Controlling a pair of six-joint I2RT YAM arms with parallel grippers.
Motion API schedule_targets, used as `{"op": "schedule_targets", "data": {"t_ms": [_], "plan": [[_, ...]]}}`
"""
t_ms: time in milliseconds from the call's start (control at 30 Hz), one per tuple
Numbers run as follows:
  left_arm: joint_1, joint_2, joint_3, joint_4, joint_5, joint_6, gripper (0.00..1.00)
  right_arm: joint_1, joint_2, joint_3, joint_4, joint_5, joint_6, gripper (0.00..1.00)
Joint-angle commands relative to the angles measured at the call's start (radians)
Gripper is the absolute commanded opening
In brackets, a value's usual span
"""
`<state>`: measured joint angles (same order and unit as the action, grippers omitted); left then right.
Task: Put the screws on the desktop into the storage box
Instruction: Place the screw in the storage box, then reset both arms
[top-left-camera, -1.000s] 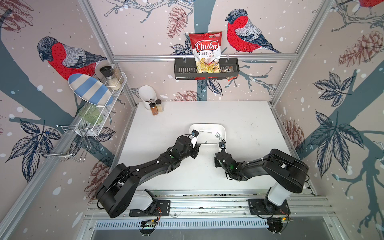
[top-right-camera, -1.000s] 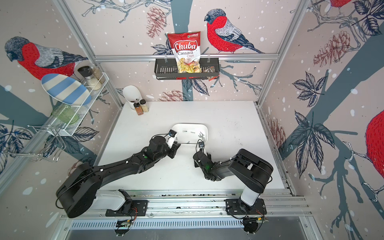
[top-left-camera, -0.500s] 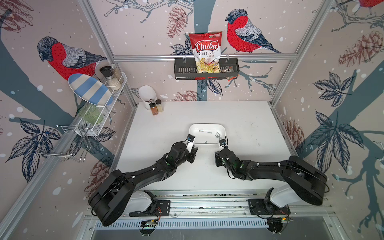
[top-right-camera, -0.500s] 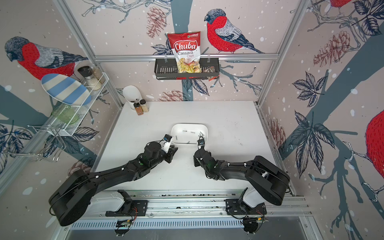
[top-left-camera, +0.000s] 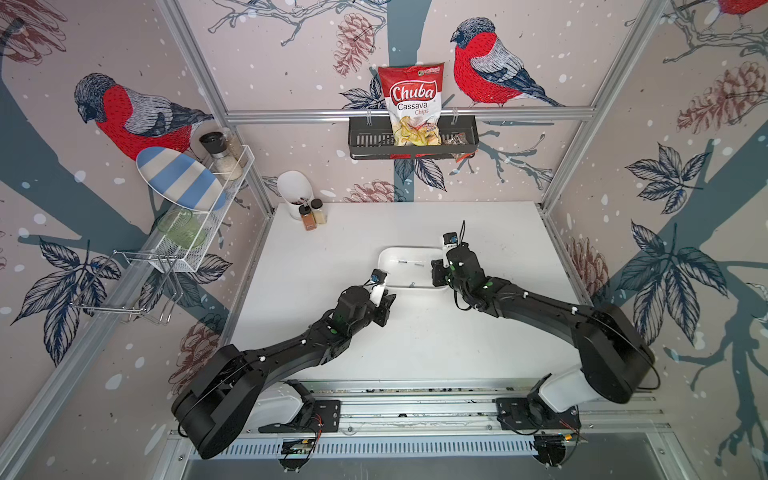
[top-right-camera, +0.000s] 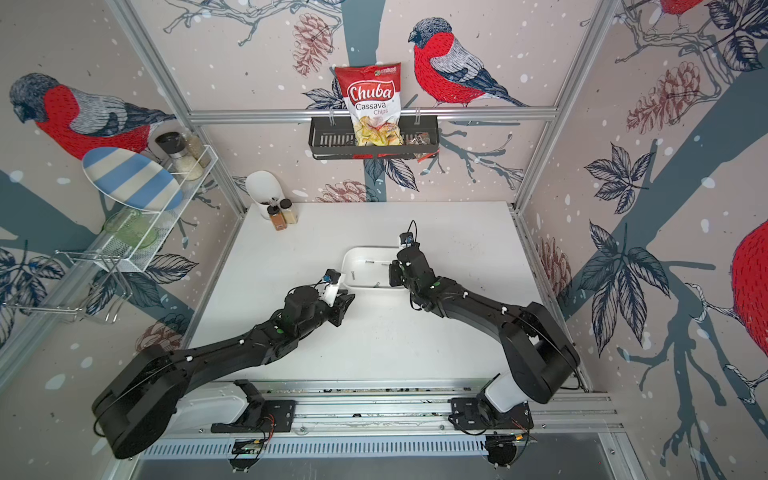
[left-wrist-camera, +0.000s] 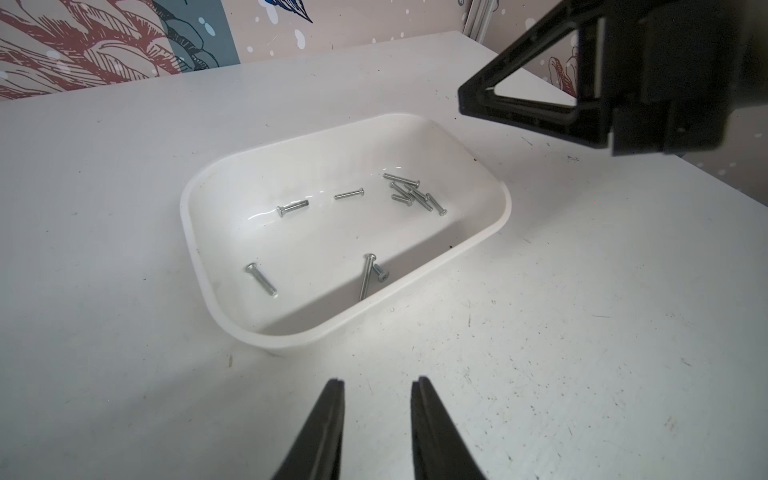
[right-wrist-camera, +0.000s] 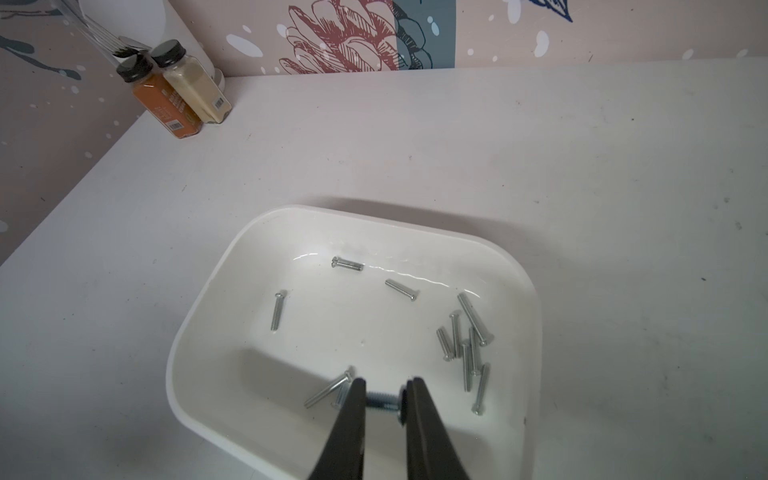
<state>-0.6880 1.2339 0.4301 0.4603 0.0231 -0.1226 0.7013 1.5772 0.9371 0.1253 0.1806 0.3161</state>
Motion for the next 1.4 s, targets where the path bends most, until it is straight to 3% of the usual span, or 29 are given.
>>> {"op": "schedule_targets", "data": {"t_ms": [0,233,567,767,933,1133,1200,1300,1333,1367], "plan": [[0.006,-0.003,-0.003,0.039,-0.003,-0.002,0.32,-0.026,0.087,0.079,-0.100,-0.026,-0.051,0.17],[0.007,-0.002,-0.005,0.042,0.000,-0.001,0.33,-0.056,0.262,0.195,-0.184,0.055,-0.092,0.17],[0.007,0.031,0.002,0.046,0.003,0.003,0.33,-0.051,0.335,0.255,-0.235,0.100,-0.114,0.22],[0.007,0.018,0.002,0.042,0.002,0.001,0.33,-0.045,0.349,0.262,-0.234,0.104,-0.118,0.22],[0.008,0.019,0.007,0.040,0.000,0.000,0.35,-0.036,0.340,0.270,-0.238,0.096,-0.121,0.30],[0.022,0.010,0.019,0.036,0.001,0.004,0.39,-0.023,0.296,0.267,-0.246,0.118,-0.121,0.30],[0.035,-0.007,0.031,0.033,0.007,0.017,0.44,-0.022,0.250,0.249,-0.238,0.112,-0.121,0.32],[0.073,-0.054,0.060,0.027,-0.008,0.049,0.61,-0.027,0.145,0.209,-0.216,0.102,-0.126,0.46],[0.089,-0.072,0.075,0.010,-0.023,0.070,0.67,-0.036,0.101,0.192,-0.209,0.100,-0.126,0.64],[0.106,-0.088,0.089,-0.002,-0.040,0.093,0.72,-0.047,0.058,0.173,-0.200,0.091,-0.128,0.99]]}}
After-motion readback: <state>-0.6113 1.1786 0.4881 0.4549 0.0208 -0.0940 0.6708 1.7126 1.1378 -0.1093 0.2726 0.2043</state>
